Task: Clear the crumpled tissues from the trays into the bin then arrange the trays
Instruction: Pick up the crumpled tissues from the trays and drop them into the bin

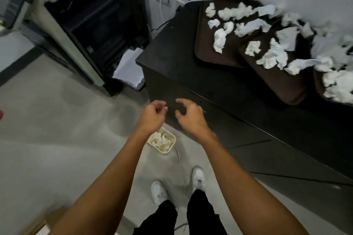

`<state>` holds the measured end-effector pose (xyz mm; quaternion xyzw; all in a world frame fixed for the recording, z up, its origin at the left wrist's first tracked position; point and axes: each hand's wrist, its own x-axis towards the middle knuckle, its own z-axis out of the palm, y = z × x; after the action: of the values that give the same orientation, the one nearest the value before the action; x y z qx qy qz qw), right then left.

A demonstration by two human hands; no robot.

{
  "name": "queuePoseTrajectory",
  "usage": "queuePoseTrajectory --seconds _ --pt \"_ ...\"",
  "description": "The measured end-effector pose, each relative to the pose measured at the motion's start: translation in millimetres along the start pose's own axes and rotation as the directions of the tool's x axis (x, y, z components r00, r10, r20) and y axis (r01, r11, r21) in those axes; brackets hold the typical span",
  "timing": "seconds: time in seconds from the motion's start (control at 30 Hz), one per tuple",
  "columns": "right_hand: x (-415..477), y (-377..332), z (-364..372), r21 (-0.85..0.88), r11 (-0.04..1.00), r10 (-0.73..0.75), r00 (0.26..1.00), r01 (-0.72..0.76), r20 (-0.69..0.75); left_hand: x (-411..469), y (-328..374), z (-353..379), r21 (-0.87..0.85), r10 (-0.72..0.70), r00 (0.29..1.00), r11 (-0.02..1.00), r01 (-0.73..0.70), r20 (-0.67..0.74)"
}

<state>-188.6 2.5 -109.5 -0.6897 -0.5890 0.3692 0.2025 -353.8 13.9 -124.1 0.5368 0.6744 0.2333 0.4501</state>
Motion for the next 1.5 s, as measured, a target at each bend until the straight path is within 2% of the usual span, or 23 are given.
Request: queuePoseTrajectory --seconds 0.2,0.4,0.8,1.17,1.5 --pt "-29.0 -15.0 -80.8 0.039 0.996 -0.074 0.976 0.084 -0.206 -10.9 90.2 -1.0 0.014 0.217 0.976 0.976 -0.217 0.019" --pt "-56.7 -4.2 -160.9 0.078 0.994 -0.045 0.926 0.08 -0.374 -30.4 173.2 29.6 0.003 0.327 0.937 0.944 -0.33 0.123" --pt "-101.2 74.5 -323.4 0.087 0.996 0.04 0.785 0.018 -0.618 -53.0 315.2 163.6 -0.052 0.529 0.802 0.842 -0.537 0.278" --pt "-142.8 191.4 -438.4 0.14 0.986 0.16 0.697 -0.086 -0.699 -76.5 402.9 325.1 -0.127 0.58 0.7 0.799 -0.587 0.417" --pt "-159.6 299.6 -507.7 0.244 0.946 0.323 0.637 -0.212 -0.7 -86.2 448.2 445.4 -0.091 0.562 0.667 0.793 -0.602 0.489"
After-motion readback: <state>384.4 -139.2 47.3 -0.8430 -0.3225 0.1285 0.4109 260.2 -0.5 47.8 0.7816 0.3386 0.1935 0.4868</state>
